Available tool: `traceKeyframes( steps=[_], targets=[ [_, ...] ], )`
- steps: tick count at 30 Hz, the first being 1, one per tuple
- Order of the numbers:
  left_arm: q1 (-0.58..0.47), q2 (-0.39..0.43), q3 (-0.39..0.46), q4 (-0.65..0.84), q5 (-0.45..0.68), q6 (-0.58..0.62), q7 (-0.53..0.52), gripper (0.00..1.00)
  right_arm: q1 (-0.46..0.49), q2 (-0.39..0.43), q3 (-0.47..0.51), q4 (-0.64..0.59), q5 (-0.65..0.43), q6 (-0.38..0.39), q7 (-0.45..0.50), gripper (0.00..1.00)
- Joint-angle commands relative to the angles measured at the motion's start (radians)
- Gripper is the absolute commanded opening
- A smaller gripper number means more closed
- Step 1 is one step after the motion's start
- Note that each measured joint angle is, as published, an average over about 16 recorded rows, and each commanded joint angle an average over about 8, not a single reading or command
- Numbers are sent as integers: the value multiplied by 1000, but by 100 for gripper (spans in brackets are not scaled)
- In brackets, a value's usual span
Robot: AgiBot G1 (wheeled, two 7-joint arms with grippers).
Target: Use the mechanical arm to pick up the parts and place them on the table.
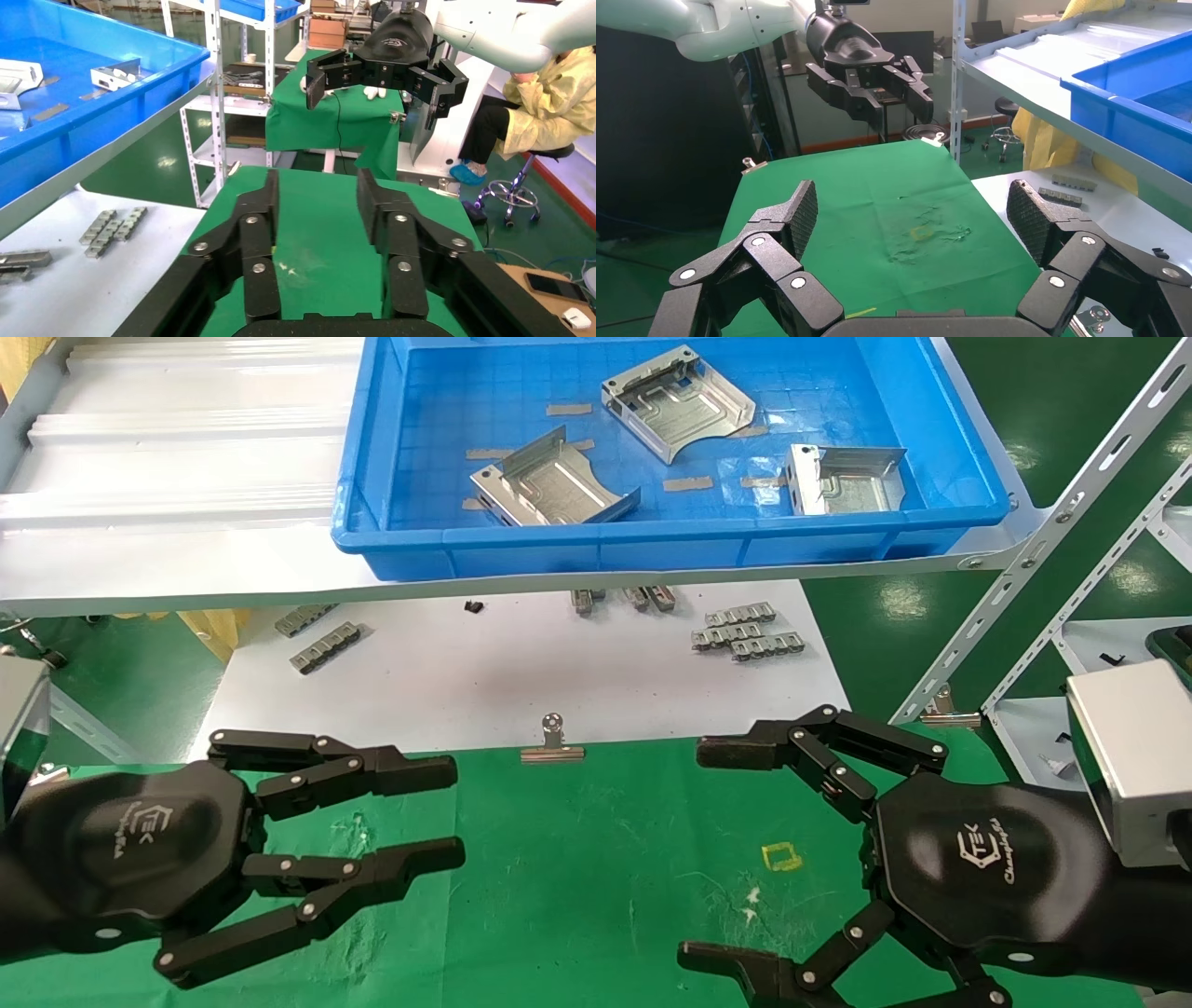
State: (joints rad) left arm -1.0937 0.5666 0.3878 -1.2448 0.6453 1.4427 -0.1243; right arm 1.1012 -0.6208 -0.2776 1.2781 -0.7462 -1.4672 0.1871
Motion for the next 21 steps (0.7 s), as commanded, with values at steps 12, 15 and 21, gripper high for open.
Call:
traceKeyframes(
  steps=[12,15,21],
  targets=[
    [0,0,0,0,0,0,0,0,363,-213,-97,-180,-326,370,94,100],
    [0,0,0,0,0,0,0,0,479,-307,-158,-288,-457,481,142,100],
    [0,0,0,0,0,0,0,0,675,-489,-294,-533,-709,626,238,100]
  ],
)
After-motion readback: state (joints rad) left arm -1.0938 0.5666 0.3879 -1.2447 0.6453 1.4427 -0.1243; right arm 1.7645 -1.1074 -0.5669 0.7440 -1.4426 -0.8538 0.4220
